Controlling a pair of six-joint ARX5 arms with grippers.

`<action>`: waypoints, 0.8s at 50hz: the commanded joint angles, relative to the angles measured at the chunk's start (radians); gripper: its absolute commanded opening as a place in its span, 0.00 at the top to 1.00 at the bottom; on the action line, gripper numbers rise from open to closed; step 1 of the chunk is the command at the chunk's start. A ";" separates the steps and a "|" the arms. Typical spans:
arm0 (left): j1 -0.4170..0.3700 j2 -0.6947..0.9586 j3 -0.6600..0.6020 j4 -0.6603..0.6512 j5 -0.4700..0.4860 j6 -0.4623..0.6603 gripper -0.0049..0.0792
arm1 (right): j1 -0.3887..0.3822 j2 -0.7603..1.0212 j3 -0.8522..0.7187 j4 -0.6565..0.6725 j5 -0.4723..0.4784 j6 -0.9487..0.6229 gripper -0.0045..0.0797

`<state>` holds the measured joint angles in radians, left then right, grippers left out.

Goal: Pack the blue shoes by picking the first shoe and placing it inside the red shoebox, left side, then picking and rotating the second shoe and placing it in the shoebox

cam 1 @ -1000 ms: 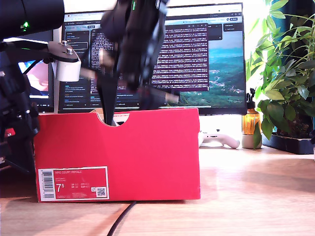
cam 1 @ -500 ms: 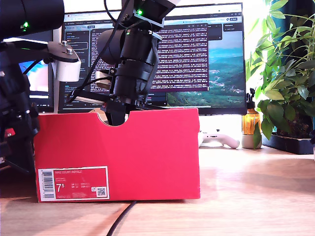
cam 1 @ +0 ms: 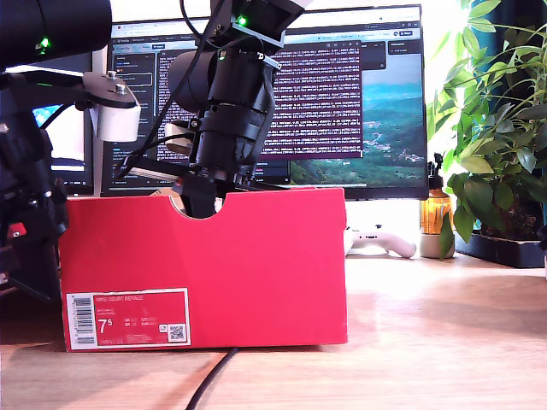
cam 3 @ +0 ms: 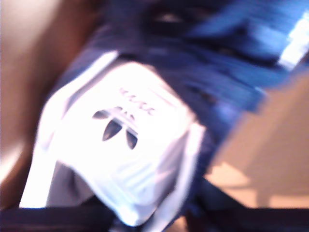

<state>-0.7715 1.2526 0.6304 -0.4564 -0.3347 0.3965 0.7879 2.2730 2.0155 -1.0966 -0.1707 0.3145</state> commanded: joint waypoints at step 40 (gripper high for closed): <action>-0.003 0.016 0.006 0.012 0.020 -0.007 0.96 | -0.013 -0.009 0.207 -0.257 0.053 -0.024 0.48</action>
<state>-0.7715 1.2526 0.6304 -0.4553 -0.3325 0.3965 0.7849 2.2730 2.2200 -1.3426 -0.1349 0.2935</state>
